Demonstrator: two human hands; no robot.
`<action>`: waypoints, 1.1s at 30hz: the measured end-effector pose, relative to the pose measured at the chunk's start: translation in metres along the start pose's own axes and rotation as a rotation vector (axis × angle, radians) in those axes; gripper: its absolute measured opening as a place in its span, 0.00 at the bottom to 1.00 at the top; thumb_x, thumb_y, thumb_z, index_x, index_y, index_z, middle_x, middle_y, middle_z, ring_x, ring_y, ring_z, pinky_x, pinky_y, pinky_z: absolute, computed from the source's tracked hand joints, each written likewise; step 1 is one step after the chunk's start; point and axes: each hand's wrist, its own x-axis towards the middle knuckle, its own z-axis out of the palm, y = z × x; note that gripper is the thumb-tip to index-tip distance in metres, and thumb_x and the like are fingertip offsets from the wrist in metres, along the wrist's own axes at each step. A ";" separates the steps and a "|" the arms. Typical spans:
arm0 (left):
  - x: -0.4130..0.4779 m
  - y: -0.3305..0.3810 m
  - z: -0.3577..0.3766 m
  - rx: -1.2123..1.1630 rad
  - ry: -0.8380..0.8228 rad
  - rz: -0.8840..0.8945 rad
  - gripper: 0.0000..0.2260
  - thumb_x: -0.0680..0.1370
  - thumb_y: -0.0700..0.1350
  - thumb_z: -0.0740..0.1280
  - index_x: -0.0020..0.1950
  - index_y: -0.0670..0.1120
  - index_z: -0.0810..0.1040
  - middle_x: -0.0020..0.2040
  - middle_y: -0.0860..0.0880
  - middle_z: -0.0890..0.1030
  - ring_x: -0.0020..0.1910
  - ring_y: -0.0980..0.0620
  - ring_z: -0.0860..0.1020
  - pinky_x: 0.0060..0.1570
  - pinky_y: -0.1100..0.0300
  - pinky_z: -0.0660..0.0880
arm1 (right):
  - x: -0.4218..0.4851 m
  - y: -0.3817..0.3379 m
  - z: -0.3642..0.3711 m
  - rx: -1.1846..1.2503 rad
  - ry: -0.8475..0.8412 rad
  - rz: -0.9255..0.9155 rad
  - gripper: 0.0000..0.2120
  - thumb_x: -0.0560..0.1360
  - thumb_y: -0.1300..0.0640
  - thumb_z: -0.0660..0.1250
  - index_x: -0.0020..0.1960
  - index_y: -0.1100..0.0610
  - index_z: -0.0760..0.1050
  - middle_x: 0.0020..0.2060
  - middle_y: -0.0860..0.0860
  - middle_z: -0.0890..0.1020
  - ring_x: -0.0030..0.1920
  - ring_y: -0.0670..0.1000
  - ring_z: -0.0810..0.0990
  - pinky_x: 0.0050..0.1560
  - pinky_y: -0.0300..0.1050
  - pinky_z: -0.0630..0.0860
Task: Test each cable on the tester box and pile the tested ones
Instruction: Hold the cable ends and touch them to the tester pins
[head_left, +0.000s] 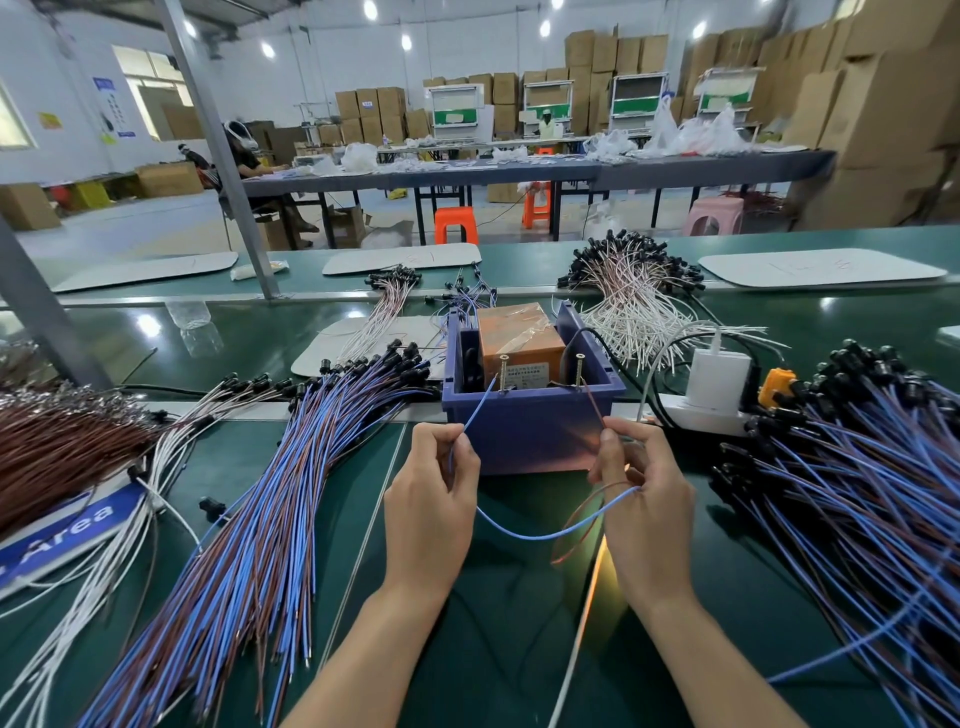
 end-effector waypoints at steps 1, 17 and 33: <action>0.000 0.000 0.000 -0.002 0.000 0.003 0.04 0.82 0.47 0.64 0.50 0.55 0.70 0.38 0.64 0.75 0.34 0.59 0.72 0.34 0.61 0.68 | 0.000 0.000 0.000 0.000 -0.001 0.000 0.05 0.83 0.49 0.62 0.53 0.39 0.76 0.34 0.44 0.81 0.36 0.47 0.81 0.37 0.37 0.75; 0.000 0.001 -0.001 -0.010 -0.009 0.020 0.02 0.81 0.51 0.62 0.50 0.56 0.70 0.38 0.63 0.75 0.33 0.58 0.73 0.33 0.64 0.67 | -0.001 -0.001 -0.001 0.002 -0.007 0.002 0.05 0.83 0.48 0.62 0.53 0.39 0.76 0.35 0.45 0.81 0.36 0.47 0.80 0.37 0.38 0.75; 0.001 0.001 -0.002 -0.051 0.038 -0.003 0.03 0.82 0.51 0.61 0.50 0.59 0.69 0.37 0.62 0.75 0.32 0.57 0.72 0.32 0.66 0.67 | 0.000 -0.001 -0.001 0.016 0.018 0.021 0.05 0.83 0.49 0.63 0.52 0.39 0.76 0.34 0.46 0.81 0.35 0.46 0.79 0.37 0.44 0.76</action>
